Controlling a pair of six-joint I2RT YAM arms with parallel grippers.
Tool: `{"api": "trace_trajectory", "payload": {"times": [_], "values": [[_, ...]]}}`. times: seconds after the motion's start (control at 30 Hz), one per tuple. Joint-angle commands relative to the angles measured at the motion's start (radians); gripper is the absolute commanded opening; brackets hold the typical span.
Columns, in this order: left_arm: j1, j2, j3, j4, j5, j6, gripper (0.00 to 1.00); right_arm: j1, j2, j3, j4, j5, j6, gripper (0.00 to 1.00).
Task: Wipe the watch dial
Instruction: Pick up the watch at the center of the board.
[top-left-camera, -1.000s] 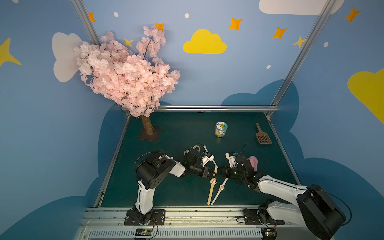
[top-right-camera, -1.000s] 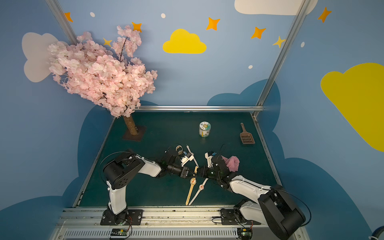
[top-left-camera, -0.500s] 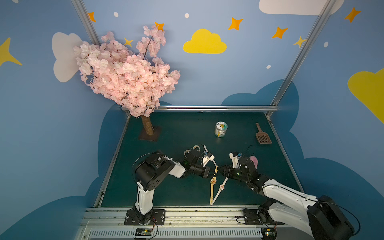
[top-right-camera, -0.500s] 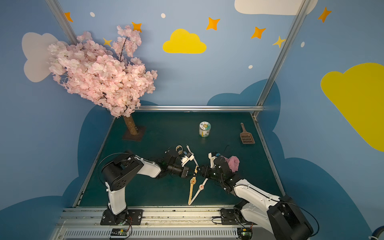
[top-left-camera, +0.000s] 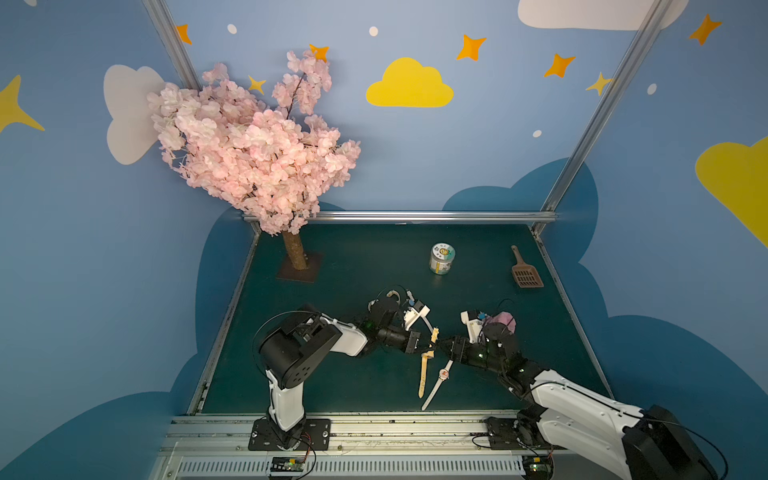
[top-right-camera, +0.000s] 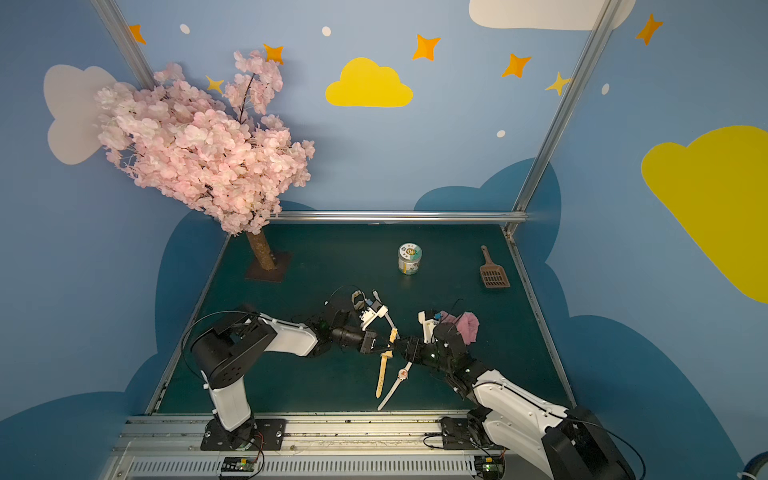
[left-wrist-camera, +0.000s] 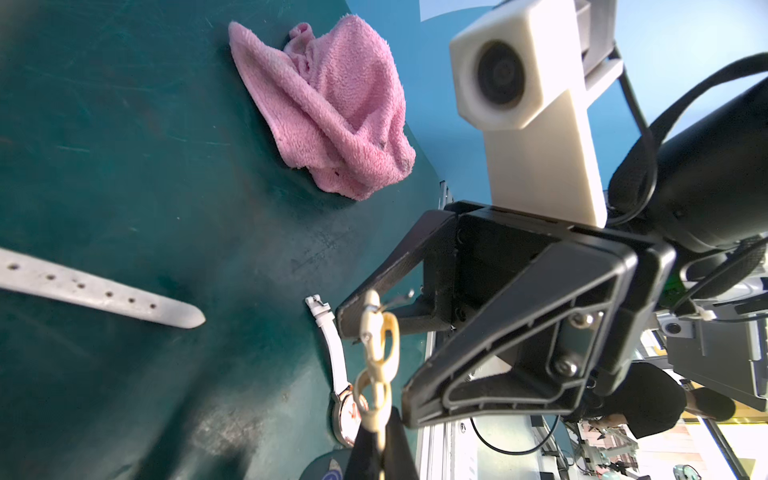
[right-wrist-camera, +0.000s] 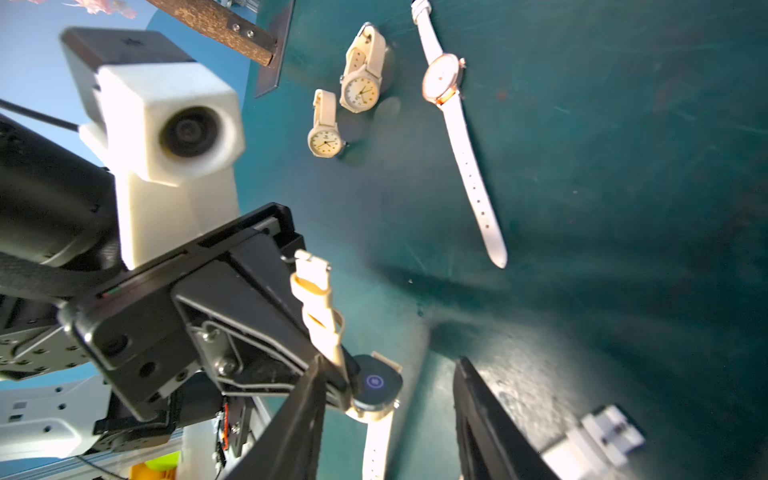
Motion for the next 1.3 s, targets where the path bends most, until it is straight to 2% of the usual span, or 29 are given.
{"api": "trace_trajectory", "payload": {"times": [0.0, 0.23, 0.43, 0.53, 0.63, 0.8, 0.87, 1.0, 1.13, 1.27], "values": [[-0.006, -0.014, -0.012, 0.041, 0.049, -0.006, 0.03, -0.001, 0.027, 0.042, 0.054, -0.054, 0.006, 0.49], [-0.018, -0.029, -0.017, 0.058, 0.075, -0.006, 0.03, -0.002, 0.109, 0.073, 0.108, -0.110, 0.000, 0.37], [-0.021, -0.035, -0.027, 0.067, 0.078, -0.010, 0.03, -0.002, 0.145, 0.083, 0.153, -0.145, -0.009, 0.10], [-0.020, -0.037, -0.033, 0.079, 0.080, -0.017, 0.03, -0.002, 0.135, 0.084, 0.155, -0.144, -0.011, 0.02], [-0.020, -0.033, -0.034, 0.090, 0.087, -0.023, 0.05, -0.002, 0.114, 0.090, 0.155, -0.145, -0.011, 0.00], [-0.021, -0.024, -0.028, 0.101, 0.103, -0.025, 0.22, -0.002, 0.079, 0.104, 0.133, -0.135, -0.020, 0.00], [-0.021, -0.026, -0.027, 0.101, 0.109, -0.027, 0.26, -0.002, 0.070, 0.109, 0.124, -0.132, -0.020, 0.00], [-0.020, -0.030, -0.025, 0.100, 0.111, -0.026, 0.25, -0.001, 0.058, 0.109, 0.119, -0.121, -0.017, 0.00], [-0.021, -0.041, -0.023, 0.099, 0.106, -0.029, 0.17, -0.002, 0.062, 0.113, 0.116, -0.130, -0.017, 0.00], [-0.021, -0.053, -0.021, 0.097, 0.101, -0.029, 0.14, -0.001, 0.068, 0.115, 0.118, -0.138, -0.016, 0.00]]}}
